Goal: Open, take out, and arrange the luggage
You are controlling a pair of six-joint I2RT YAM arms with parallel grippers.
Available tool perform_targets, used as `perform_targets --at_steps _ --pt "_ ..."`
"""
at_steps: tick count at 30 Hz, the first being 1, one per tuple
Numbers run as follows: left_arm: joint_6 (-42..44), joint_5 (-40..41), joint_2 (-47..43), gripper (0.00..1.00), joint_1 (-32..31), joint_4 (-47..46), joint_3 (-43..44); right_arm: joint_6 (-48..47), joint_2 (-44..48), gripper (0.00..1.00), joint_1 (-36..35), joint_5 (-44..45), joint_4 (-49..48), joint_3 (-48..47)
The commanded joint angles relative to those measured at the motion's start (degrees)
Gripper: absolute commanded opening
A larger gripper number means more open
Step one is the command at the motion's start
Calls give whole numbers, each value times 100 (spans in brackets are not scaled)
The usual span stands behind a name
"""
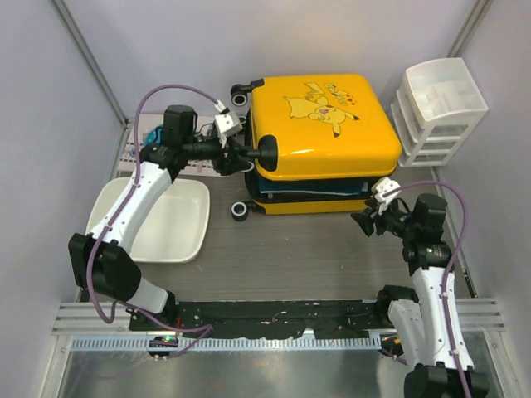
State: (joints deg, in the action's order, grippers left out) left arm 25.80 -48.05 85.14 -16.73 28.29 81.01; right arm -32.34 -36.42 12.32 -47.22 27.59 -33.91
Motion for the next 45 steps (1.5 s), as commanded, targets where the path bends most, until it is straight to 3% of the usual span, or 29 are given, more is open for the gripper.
perform_targets --at_steps 1,5,7,17,18,19,21,27,30,33,35,36,38,39,40,45 --pt "-1129 323 11 0 284 -1273 477 588 -426 59 -984 1099 -2718 603" --pt "-1481 323 98 0 381 -1484 555 702 -865 59 -1872 2372 -4172 851" --pt "-1604 340 151 0 407 -1502 643 781 -1041 59 -2154 2594 -4882 939" --pt "-1885 279 354 0 504 -1520 951 712 -1903 57 -2919 3596 -6019 526" --pt "-1929 235 362 7 513 -1520 969 720 -1990 58 -2937 3675 -6142 482" --pt "-2034 235 363 20 530 -1468 1013 746 -2157 58 -2972 3789 -6317 334" --pt "-2236 410 345 57 618 -1432 1013 755 -2298 59 -3042 3869 -6398 96" --pt "-3581 797 56 94 1338 -1598 583 887 -3194 61 -3086 4151 -6732 -1160" --pt "-3653 990 -322 98 1646 -1669 144 966 -3694 62 -3121 4124 -6759 -1872" --pt "-3110 895 -639 98 1805 -1310 -182 1019 -4221 62 -3156 4081 -6732 -2627" --pt "-2688 263 -814 100 1735 -1081 -462 1028 -4573 63 -3156 4063 -6644 -3243" --pt "-2042 113 -1120 100 1726 -1072 -890 1028 -4897 63 -3156 4089 -6627 -3453" --pt "-978 111 -1376 99 1069 -645 -1227 1028 -5233 63 -3156 4107 -6574 -4069" --pt "133 199 -1473 99 797 -345 -1333 1010 -5365 63 -3156 4107 -6583 -4236" --pt "632 322 -1466 97 255 -64 -1360 975 -5627 63 -3156 4107 -6583 -4534" --pt "996 840 -880 92 -1093 -359 -1607 949 -6227 64 -3156 4230 -6460 -5317"
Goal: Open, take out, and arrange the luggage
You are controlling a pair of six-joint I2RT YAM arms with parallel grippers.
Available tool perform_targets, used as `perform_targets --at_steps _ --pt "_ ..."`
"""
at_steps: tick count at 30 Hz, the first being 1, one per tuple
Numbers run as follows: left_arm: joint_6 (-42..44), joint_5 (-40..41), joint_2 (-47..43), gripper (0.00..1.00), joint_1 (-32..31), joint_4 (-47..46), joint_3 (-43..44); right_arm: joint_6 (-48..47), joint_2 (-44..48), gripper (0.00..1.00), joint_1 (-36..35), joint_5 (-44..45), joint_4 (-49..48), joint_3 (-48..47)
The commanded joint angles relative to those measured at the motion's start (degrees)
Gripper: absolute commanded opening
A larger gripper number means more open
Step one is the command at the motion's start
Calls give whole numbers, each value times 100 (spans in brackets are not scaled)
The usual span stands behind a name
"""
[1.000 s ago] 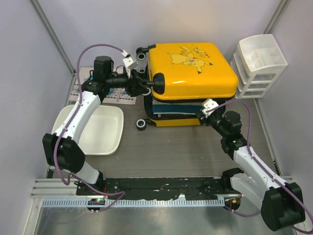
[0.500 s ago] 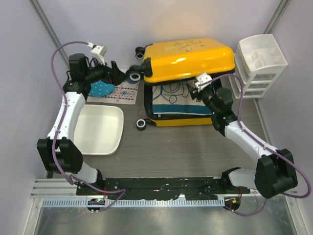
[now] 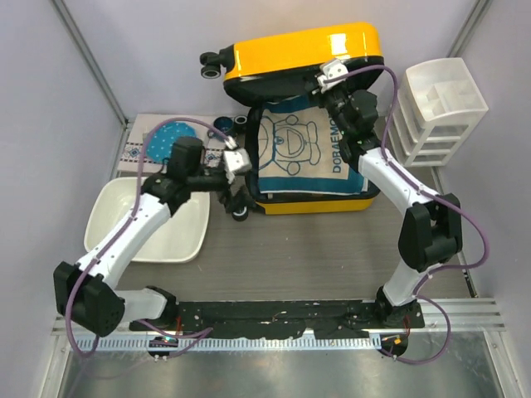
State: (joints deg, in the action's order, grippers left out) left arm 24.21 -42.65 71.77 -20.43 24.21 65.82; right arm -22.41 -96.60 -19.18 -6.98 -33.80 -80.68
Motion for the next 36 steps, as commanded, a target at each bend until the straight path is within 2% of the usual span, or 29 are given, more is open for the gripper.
perform_targets --at_steps 1,4,7,12,15,18,19,21,22,23,29,36 --pt "1156 423 609 91 -1118 -134 -70 -79 -341 64 -7 206 -303 -702" --pt "1253 1143 1345 93 -1778 -355 176 -131 -561 64 -7 311 -294 -948" --pt "1157 1320 2013 94 -2193 -582 597 -184 -711 65 2 382 -294 -1142" --pt "770 1794 2991 91 -2448 -1049 1379 -237 -869 65 -7 364 -224 -1414" --pt "735 1892 3641 84 -2475 -770 1986 -307 -966 65 11 373 -197 -1538" --pt "989 1587 3880 67 -2519 -365 2075 -351 -1054 66 20 399 -162 -1643" --pt "1050 1489 3863 51 -2545 -216 2014 -369 -1072 66 20 408 -162 -1678" --pt "1199 1331 3775 27 -2676 -22 1786 -369 -1133 67 20 504 -118 -1775" --pt "1218 1217 3722 4 -2738 109 1689 -378 -1142 67 20 531 -109 -1801" --pt "1253 1163 3635 0 -2800 154 1479 -386 -1142 67 20 549 -83 -1819" --pt "1666 900 2896 0 -3362 339 696 -404 -1142 68 19 628 -56 -1872" --pt "1324 934 2597 0 -3617 419 484 -439 -1353 70 20 857 -92 -2127"
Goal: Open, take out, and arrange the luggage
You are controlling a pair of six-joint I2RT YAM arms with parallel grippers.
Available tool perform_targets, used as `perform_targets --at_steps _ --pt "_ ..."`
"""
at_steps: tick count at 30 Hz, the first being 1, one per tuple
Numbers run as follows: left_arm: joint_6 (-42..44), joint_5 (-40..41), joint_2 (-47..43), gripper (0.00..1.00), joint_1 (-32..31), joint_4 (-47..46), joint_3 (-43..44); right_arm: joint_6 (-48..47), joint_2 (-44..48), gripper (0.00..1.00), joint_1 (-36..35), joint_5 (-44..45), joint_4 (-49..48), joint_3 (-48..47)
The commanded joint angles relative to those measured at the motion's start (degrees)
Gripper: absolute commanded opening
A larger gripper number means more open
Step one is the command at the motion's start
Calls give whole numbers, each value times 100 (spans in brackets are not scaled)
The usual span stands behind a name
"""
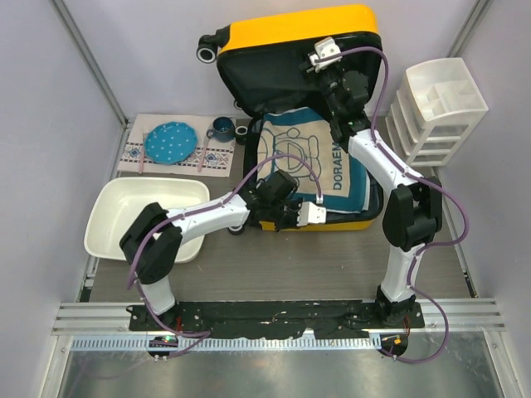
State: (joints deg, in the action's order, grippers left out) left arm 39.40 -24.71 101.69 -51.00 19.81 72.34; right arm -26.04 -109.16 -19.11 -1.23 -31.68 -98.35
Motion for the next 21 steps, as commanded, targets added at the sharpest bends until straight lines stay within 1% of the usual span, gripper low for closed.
perform_targets --at_steps 1,4,5,7,8,9,10,11,12,13,15,17,18,21 --pt "-413 -791 -361 0 -569 797 -167 -85 -122 71 13 325 -295 -387" --pt "-678 -360 -247 0 -560 498 -106 -155 -298 74 13 448 -242 -589" --pt "-783 -290 -229 0 -560 454 -88 -208 -438 74 13 623 -259 -720" --pt "-907 -105 -237 11 -560 243 -62 -235 -561 76 39 791 -268 -887" --pt "-994 -87 -281 18 -560 208 -44 -243 -606 76 48 870 -260 -1027" --pt "-1048 0 -290 37 -560 172 -27 -217 -658 77 74 871 -242 -1081" --pt "-1118 80 -307 46 -560 155 8 -208 -667 77 83 879 -190 -1125" --pt "-1171 167 -360 53 -560 137 35 -208 -676 77 92 888 -163 -1195" --pt "-1267 255 -404 64 -560 128 52 -208 -694 77 83 879 -128 -1231" --pt "-1311 413 -439 68 -551 102 44 -226 -720 79 101 897 -110 -1266" --pt "-1425 441 -623 74 -490 119 52 -138 -860 80 153 1089 -93 -1634" --pt "-1583 458 -764 79 -385 111 79 -68 -1097 80 241 1151 170 -2185" --pt "-1671 415 -886 81 -332 110 96 -76 -1150 80 268 1152 223 -2302" --pt "-1935 353 -1106 84 -130 181 219 116 -1151 82 382 706 469 -2347"
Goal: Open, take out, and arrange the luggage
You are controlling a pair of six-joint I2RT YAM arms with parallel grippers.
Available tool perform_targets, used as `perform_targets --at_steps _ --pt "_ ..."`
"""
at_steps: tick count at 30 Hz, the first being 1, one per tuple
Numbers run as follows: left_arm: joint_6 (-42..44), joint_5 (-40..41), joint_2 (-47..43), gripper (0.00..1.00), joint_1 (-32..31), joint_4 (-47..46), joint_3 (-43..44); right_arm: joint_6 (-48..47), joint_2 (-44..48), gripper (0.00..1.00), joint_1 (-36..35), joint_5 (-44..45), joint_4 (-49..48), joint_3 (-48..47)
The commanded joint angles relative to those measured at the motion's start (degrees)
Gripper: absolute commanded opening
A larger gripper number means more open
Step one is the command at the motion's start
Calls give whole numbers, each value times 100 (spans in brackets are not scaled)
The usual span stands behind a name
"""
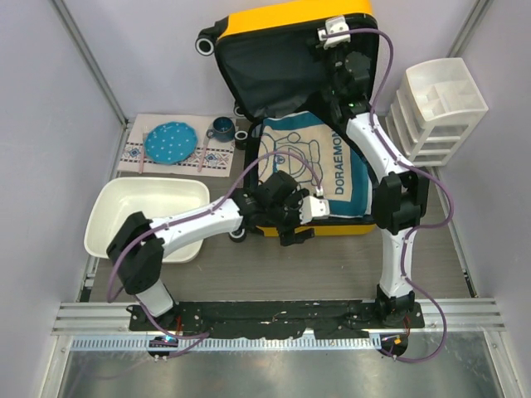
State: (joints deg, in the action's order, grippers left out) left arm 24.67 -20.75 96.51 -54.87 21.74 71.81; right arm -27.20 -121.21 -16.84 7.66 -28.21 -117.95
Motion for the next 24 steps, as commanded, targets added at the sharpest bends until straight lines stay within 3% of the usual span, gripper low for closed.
perform_targets --at_steps 1,8,12,16,24 --pt "-602 -112 -650 84 362 -3 289 268 97 82 181 -464 148 -256" --pt "-804 -315 -1248 86 539 -38 132 180 -52 82 172 -512 8 -228" --pt "-1174 -350 -1652 96 723 -38 0 145 227 82 172 -686 -27 34" --pt "-1604 -499 -2109 100 1109 -91 -150 241 807 82 181 -1205 -1 614" --pt "-2317 -1158 -2742 100 3349 453 -106 689 2679 82 172 -1855 982 2345"
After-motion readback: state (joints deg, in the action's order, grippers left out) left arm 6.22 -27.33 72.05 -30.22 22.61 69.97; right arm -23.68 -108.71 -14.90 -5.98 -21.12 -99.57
